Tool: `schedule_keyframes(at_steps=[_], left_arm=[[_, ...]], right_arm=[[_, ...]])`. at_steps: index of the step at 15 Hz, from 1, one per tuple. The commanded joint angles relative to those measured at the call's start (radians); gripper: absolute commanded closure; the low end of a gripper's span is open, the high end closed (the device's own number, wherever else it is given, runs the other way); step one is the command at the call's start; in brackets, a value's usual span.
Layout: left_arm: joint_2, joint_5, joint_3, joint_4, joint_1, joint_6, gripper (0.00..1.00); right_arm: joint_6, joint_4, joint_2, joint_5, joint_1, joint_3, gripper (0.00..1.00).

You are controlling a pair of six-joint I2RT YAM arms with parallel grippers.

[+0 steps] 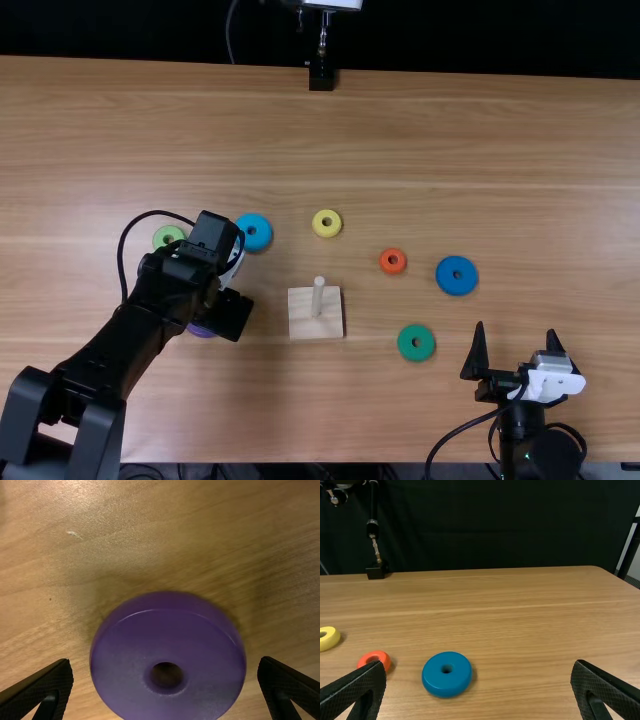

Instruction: Build the Hanoi tower: stack the rings onto the peg from bottom to top in this color order: purple, dark blue, light blue, dark green, light green, yellow, orange.

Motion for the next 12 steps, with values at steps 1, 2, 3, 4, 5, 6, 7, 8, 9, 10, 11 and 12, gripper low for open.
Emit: schedule_keyframes(at_steps=[1,2,3,4,5,6,7,8,9,10,11,12], left_arm=[[0.027,0.009,-0.018,0.000,-0.016,0.003,0.00],[0.033,0.009,-0.018,0.000,-0.016,0.003,0.00],[0.034,0.011,-0.018,0.000,-0.016,0.003,0.00],[0.034,0.011,-0.018,0.000,-0.016,0.003,0.00],[0.034,0.011,-0.018,0.000,-0.016,0.003,0.00],[0.036,0.011,-0.018,0.000,-0.016,0.003,0.00],[0.040,0.011,-0.018,0.000,-0.016,0.003,0.00],[0.042,0.011,-0.017,-0.001,-0.016,0.002,0.00],[0.043,0.011,-0.018,-0.001,-0.015,0.002,0.00],[0.050,0.011,-0.018,-0.001,-0.015,0.002,0.00],[0.066,0.011,-0.018,-0.003,-0.015,0.002,0.00],[0.070,0.011,-0.018,-0.007,-0.013,0.002,0.00]], right_arm=[[0.001,-0.023,-0.012,0.000,-0.010,-0.011,0.00],[0.001,-0.023,-0.012,0.000,-0.010,-0.011,0.00],[0.001,-0.023,-0.012,0.000,-0.010,-0.011,0.00],[0.001,-0.023,-0.012,0.000,-0.010,-0.011,0.00],[0.001,-0.023,-0.012,0.000,-0.010,-0.011,0.00],[0.001,-0.023,-0.012,0.000,-0.010,-0.011,0.00],[0.001,-0.023,-0.012,0.000,-0.010,-0.011,0.00],[0.003,-0.023,-0.012,0.000,-0.010,-0.011,0.00],[0.001,-0.023,-0.012,0.000,-0.010,-0.011,0.00],[0.001,-0.023,-0.012,0.000,-0.010,-0.011,0.00],[0.001,-0.023,-0.012,0.000,-0.010,-0.011,0.00],[0.001,-0.023,-0.012,0.000,-0.010,-0.011,0.00]])
